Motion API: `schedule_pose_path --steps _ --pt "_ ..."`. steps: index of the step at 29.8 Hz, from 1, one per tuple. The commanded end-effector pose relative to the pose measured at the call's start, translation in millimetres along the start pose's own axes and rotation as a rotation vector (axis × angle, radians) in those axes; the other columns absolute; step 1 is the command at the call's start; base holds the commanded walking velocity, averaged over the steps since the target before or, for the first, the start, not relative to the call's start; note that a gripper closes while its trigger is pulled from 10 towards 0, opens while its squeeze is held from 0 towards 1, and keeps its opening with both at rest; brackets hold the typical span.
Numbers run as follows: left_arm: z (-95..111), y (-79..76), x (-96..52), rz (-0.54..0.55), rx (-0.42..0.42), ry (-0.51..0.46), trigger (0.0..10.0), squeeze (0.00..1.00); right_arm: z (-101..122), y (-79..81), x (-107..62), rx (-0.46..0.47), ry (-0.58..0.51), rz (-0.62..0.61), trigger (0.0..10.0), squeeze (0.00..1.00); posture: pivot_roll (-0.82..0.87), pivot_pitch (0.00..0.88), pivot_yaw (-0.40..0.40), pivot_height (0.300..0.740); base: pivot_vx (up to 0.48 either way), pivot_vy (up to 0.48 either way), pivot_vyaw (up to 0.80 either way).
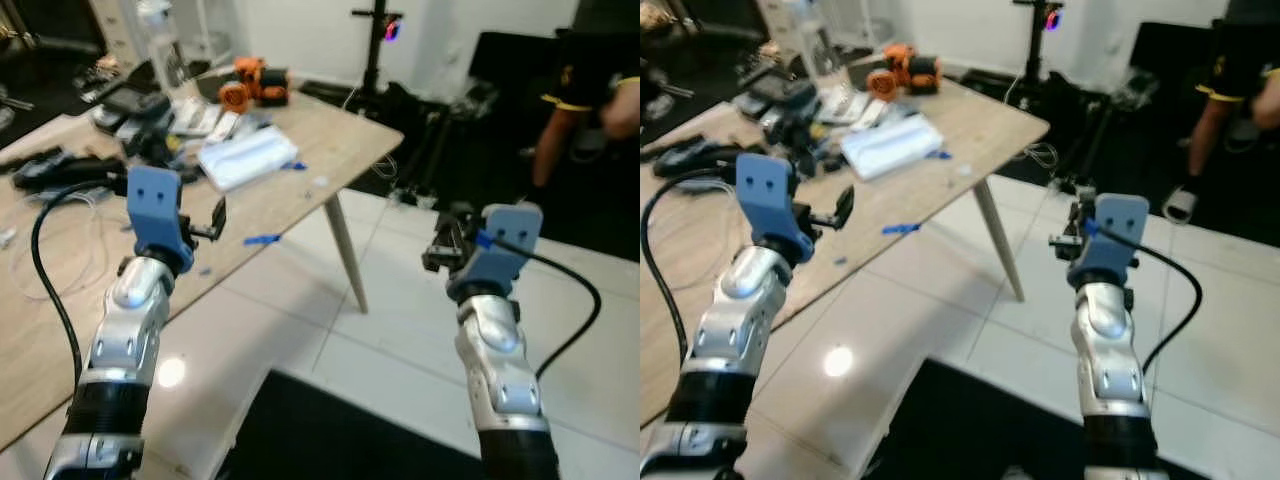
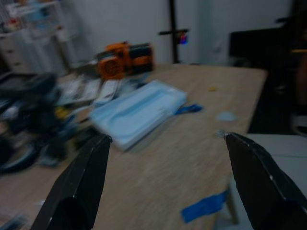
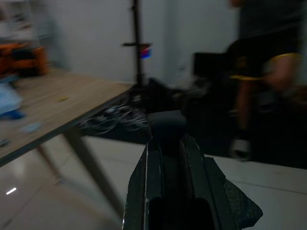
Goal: Picking trash to rubbish bin
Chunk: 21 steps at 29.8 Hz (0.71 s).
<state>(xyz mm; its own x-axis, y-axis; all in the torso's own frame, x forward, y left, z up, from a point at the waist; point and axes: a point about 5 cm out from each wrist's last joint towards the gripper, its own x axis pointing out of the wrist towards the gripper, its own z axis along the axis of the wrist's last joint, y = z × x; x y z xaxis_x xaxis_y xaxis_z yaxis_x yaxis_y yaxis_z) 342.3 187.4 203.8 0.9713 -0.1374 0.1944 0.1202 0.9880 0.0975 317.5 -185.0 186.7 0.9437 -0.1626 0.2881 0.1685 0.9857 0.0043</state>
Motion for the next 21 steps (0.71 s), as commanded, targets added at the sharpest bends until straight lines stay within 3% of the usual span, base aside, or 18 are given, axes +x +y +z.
schedule_pose_path --steps 1,13,21 --pt "-4.3 4.8 -3.9 0.006 0.015 0.015 10.0 0.0 -11.9 4.2 -7.8 0.012 0.04 0.012 10.0 0.0 0.01 0.121 0.077 0.74 0.0 0.0 -0.8" --pt "-5.5 4.9 -6.7 -0.005 0.024 0.02 10.0 0.0 -19.5 15.3 -12.5 0.043 0.063 0.033 10.0 0.0 0.04 0.118 0.078 0.74 0.0 0.0 -0.8" --pt "-8.5 -6.4 -9.3 -0.026 0.038 0.029 10.0 0.0 -25.8 18.9 -8.7 0.039 0.094 0.068 10.0 0.0 0.05 0.134 0.049 0.74 0.0 0.0 -0.8"
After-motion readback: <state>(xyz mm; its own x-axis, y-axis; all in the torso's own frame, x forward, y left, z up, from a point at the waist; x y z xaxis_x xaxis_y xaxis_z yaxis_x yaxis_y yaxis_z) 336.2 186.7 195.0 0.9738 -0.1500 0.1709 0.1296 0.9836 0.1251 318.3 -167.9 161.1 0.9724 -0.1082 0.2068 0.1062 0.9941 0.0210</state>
